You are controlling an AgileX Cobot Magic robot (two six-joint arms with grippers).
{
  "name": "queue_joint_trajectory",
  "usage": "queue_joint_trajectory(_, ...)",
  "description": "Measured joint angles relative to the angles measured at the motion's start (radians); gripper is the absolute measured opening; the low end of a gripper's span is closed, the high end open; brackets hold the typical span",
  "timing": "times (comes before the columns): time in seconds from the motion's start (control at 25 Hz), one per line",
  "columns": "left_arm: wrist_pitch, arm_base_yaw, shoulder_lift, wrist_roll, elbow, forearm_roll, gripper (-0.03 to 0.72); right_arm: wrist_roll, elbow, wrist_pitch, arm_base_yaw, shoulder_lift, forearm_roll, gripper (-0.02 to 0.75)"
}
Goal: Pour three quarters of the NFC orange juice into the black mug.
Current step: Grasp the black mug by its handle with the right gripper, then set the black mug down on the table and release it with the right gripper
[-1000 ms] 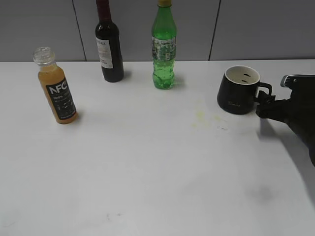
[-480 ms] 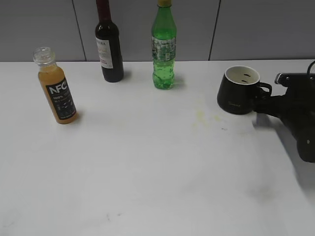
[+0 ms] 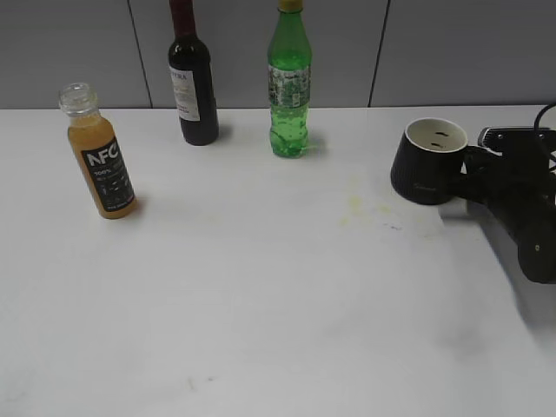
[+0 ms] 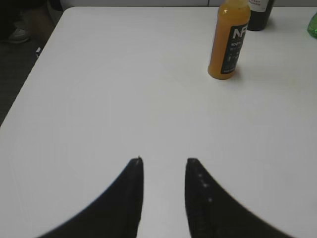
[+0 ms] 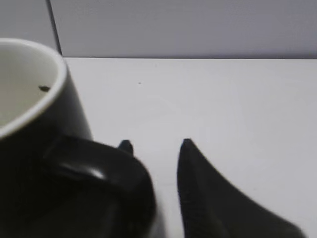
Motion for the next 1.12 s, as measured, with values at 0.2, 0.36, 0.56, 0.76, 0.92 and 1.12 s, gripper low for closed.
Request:
queue_joint_trajectory(0.2, 0.000, 0.000, 0.000, 0.000, 0.000, 0.000, 0.236, 0.001, -0.001, -0.005, 0.000, 0.002, -0.006, 0.057)
queue_joint_trajectory(0.36, 0.000, 0.000, 0.000, 0.000, 0.000, 0.000, 0.236, 0.000, -0.001, 0.001, 0.000, -0.005, -0.006, 0.052)
queue_joint_trajectory(0.56, 0.000, 0.000, 0.000, 0.000, 0.000, 0.000, 0.236, -0.017, 0.010, 0.049, 0.004, -0.084, -0.062, 0.048)
queue_joint_trajectory(0.76, 0.000, 0.000, 0.000, 0.000, 0.000, 0.000, 0.236, -0.018, 0.064, 0.046, 0.065, -0.236, -0.075, 0.048)
queue_joint_trajectory(0.92, 0.000, 0.000, 0.000, 0.000, 0.000, 0.000, 0.236, -0.018, 0.116, 0.042, 0.189, -0.312, -0.081, 0.046)
queue_joint_trajectory(1.12, 0.000, 0.000, 0.000, 0.000, 0.000, 0.000, 0.236, -0.018, 0.136, 0.043, 0.376, -0.329, -0.081, 0.046)
